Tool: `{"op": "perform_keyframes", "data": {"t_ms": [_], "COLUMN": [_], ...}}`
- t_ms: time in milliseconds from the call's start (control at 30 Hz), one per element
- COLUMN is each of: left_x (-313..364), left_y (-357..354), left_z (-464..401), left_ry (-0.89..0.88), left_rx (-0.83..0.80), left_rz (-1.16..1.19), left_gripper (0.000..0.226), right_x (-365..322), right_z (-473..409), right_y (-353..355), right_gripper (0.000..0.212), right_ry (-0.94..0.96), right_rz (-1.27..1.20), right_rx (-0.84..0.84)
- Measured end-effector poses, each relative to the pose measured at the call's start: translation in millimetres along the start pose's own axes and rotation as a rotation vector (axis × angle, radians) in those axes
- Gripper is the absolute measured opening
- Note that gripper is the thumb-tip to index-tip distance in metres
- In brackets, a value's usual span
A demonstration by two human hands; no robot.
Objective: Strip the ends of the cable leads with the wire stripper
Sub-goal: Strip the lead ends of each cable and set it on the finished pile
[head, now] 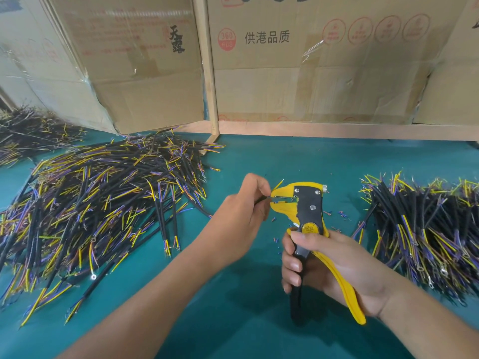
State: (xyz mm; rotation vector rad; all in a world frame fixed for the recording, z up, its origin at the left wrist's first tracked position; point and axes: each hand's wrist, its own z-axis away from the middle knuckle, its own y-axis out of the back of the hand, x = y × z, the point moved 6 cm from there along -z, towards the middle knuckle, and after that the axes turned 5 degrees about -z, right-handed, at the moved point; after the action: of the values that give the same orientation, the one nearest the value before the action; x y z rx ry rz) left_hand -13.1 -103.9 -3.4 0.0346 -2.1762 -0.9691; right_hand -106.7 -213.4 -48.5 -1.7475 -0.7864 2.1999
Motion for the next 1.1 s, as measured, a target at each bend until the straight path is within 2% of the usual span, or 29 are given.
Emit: {"op": "perform_keyframes", "data": {"t_ms": [200, 433, 600, 733, 967, 1100], "left_x": [1, -1, -3, -19, -20, -20], "left_y": [-3, -5, -5, 4, 13, 16], "left_z": [1, 1, 1, -3, -4, -4], "left_ry": [0.018, 0.037, 0.018, 0.100, 0.113, 0.119], "left_rx": [-0.013, -0.008, -0.012, 0.055, 0.114, 0.120], "left_rz": [0.008, -0.011, 0.005, 0.008, 0.039, -0.022], "left_gripper": [0.013, 0.027, 0.015, 0.016, 0.011, 0.020], "right_x": [-1, -4, -5, -14, -11, -2], "right_z": [-2, -1, -1, 0, -9, -17], "right_y": [2, 3, 6, 11, 19, 28], "right_gripper": [0.033, 0.042, 0.042, 0.042, 0.042, 0.038], "right_ry": [0.000, 0.029, 0.045, 0.082, 0.097, 0.063], "right_rz": [0.030, 0.036, 0.039, 0.025, -0.137, -0.223], "right_rx": [0.094, 0.195, 0.240, 0.287, 0.173, 0.251]}}
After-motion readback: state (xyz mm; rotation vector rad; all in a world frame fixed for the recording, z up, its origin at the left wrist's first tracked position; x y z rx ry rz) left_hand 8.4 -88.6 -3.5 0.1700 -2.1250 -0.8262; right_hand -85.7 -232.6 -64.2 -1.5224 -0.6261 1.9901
